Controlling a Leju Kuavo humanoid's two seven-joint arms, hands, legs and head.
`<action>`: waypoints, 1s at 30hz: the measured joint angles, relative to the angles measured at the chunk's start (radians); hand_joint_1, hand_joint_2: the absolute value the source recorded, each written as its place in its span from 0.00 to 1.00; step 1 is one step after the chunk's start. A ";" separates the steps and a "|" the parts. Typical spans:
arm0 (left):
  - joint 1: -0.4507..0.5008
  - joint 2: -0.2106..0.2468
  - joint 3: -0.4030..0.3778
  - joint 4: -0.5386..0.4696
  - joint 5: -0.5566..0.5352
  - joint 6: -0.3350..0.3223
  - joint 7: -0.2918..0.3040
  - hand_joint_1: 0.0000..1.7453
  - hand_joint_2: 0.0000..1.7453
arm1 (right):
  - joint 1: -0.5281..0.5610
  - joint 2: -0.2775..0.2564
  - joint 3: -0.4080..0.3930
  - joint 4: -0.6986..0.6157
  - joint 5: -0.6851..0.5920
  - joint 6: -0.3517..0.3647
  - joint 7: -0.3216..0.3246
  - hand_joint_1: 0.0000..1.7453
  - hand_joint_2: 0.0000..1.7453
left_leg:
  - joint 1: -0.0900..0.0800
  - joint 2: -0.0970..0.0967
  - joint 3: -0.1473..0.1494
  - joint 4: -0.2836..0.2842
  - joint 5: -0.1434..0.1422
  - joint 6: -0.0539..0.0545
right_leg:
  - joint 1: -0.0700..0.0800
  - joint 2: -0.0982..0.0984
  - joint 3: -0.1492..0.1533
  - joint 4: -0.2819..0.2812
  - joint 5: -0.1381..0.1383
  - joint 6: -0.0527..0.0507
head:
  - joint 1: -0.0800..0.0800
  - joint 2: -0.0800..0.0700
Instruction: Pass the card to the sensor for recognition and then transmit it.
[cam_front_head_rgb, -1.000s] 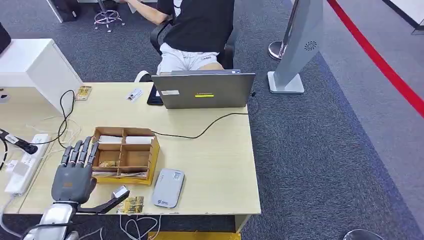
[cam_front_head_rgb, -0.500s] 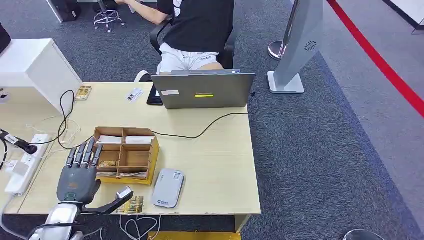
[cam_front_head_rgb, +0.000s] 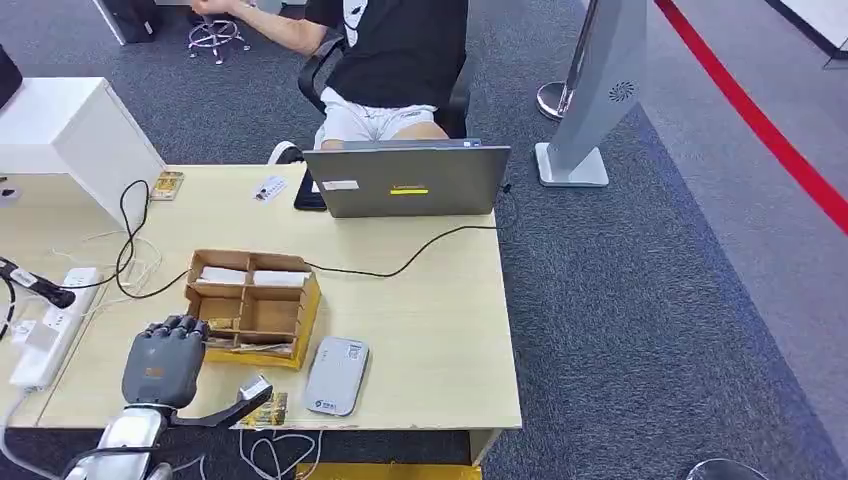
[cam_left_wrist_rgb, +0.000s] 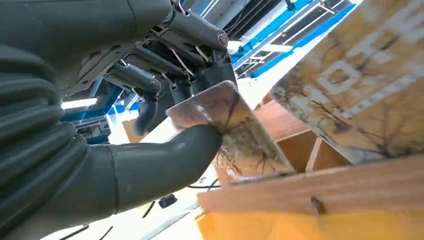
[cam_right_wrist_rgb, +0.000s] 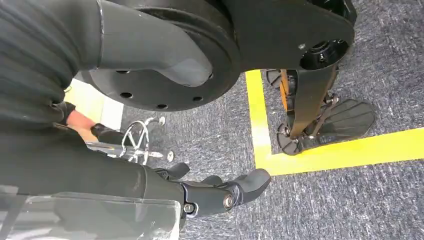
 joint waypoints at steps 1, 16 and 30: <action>0.000 0.000 0.000 0.001 0.000 0.000 -0.002 1.00 1.00 | 0.000 0.000 0.000 0.000 0.000 0.000 0.000 0.00 1.00 | 0.000 0.000 0.000 0.000 0.000 0.000 | 0.000 0.000 0.000 0.000 0.000 0.000 | 0.000 0.000; 0.043 -0.161 0.122 -0.254 0.000 0.001 -0.325 1.00 1.00 | 0.000 0.002 -0.026 0.000 0.026 0.003 -0.001 0.00 1.00 | 0.000 0.000 -0.001 0.001 0.000 0.000 | 0.000 -0.001 0.000 0.000 0.000 0.000 | 0.000 0.000; -0.135 -0.101 0.138 -0.328 0.000 -0.124 -0.184 1.00 1.00 | -0.001 0.003 -0.035 -0.002 0.108 0.041 -0.002 0.00 1.00 | 0.000 -0.002 -0.001 0.000 0.003 0.000 | 0.001 -0.003 0.000 0.000 0.000 0.000 | 0.000 0.000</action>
